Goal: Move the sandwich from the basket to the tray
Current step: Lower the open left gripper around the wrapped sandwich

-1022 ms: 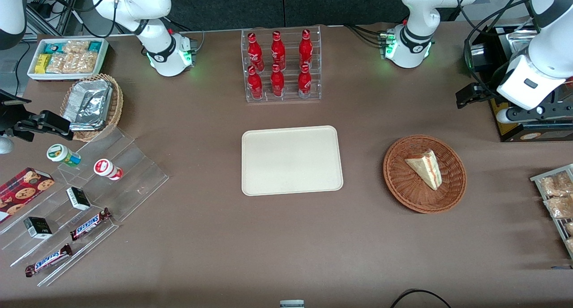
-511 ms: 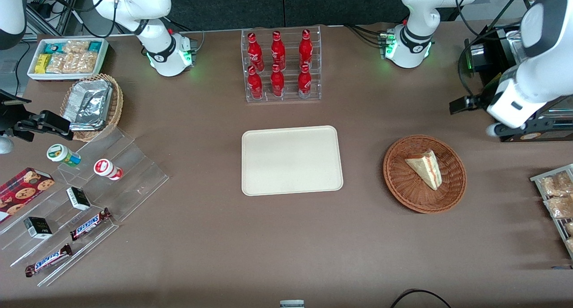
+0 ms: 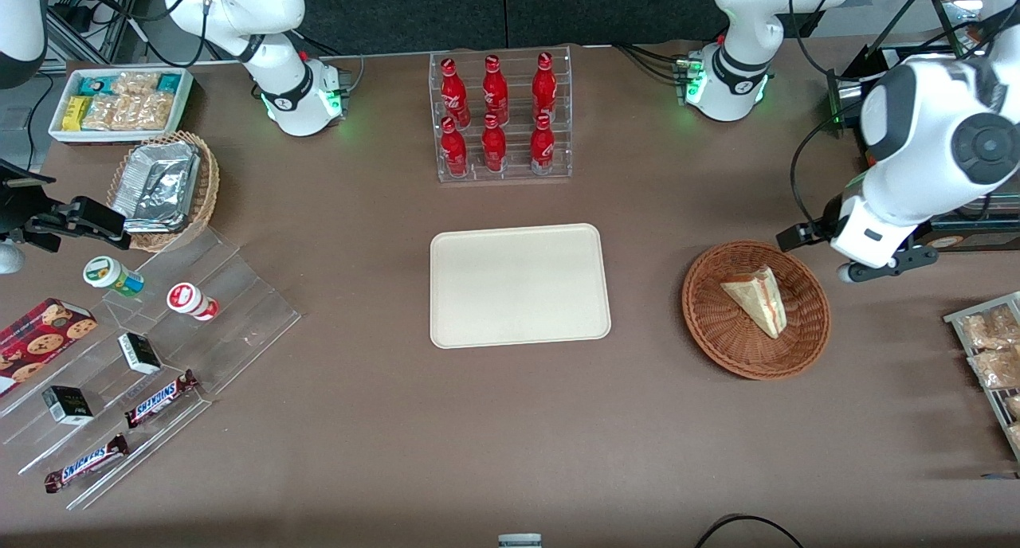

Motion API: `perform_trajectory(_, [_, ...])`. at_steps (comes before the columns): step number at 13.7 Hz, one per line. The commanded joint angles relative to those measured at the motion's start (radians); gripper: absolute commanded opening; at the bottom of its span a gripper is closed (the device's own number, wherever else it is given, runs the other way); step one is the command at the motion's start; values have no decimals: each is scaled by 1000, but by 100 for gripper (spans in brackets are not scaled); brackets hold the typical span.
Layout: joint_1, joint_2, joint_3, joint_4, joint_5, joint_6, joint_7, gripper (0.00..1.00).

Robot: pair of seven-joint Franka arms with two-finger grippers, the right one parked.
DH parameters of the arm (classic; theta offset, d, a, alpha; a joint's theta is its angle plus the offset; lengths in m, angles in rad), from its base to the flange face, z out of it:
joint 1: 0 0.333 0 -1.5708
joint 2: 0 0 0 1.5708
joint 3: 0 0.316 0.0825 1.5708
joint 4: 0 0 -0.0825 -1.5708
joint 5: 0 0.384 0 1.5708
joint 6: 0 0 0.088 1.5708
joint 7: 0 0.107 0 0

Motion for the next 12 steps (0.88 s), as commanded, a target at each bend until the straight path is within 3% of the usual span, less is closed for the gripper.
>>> perform_trajectory(1, [3, 65, -11, -23, 14, 115, -144, 100])
perform_trajectory(7, [-1, 172, -16, -123, 16, 418, -274, 100])
perform_trajectory(12, [-3, 220, -16, -121, 16, 463, -387, 100])
